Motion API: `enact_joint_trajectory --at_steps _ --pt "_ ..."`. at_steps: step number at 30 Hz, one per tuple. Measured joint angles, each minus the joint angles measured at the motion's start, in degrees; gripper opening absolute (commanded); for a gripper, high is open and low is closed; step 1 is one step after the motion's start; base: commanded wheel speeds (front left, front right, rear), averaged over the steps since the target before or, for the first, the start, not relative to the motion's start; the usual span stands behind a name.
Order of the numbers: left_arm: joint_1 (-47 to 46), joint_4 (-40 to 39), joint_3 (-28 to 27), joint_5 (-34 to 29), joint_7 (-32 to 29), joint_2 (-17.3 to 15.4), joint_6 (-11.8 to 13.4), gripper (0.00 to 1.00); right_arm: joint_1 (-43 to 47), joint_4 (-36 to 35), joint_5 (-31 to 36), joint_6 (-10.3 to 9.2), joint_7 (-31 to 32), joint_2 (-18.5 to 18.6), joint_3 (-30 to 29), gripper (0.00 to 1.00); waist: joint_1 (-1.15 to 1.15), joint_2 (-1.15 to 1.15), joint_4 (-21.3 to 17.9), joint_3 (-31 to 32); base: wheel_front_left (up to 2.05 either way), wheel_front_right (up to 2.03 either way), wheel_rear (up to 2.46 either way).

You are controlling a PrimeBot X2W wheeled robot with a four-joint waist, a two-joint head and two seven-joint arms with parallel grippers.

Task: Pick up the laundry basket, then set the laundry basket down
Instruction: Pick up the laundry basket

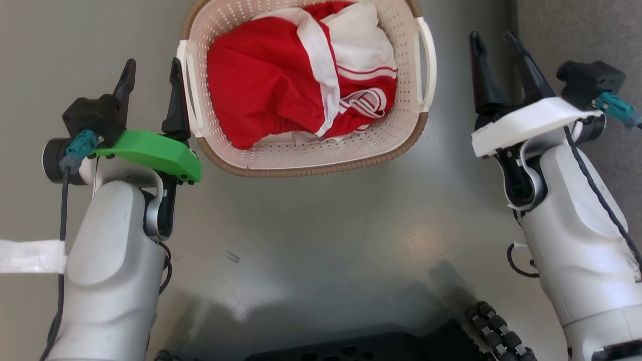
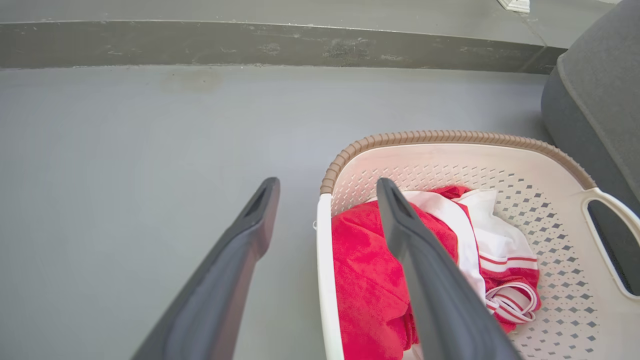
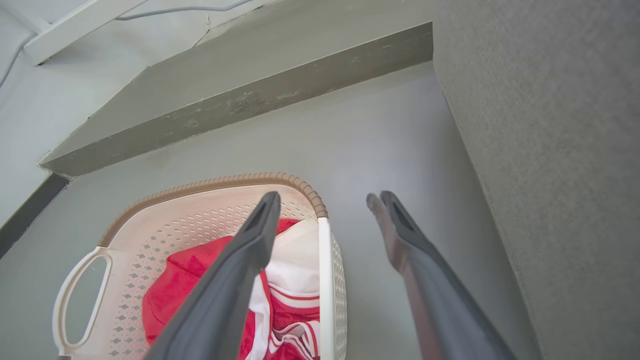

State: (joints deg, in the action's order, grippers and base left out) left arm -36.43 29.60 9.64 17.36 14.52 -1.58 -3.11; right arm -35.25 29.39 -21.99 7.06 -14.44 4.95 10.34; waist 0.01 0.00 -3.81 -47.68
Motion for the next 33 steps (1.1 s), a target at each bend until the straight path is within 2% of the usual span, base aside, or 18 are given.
enact_joint_trajectory --at_steps 18,33 --pt "-9.5 10.7 3.4 2.2 -0.4 0.2 -1.9 1.0 -9.4 12.5 -2.3 0.01 -0.1 -0.9 5.2 1.0 0.0 0.0 0.8 -5.9 0.0 0.0 0.0" --pt "-14.2 18.1 7.1 5.6 -2.6 0.3 -2.5 1.0 -15.9 21.0 -4.6 0.01 -0.1 -1.1 9.5 1.0 0.0 0.0 1.4 -9.7 0.0 0.0 0.0"
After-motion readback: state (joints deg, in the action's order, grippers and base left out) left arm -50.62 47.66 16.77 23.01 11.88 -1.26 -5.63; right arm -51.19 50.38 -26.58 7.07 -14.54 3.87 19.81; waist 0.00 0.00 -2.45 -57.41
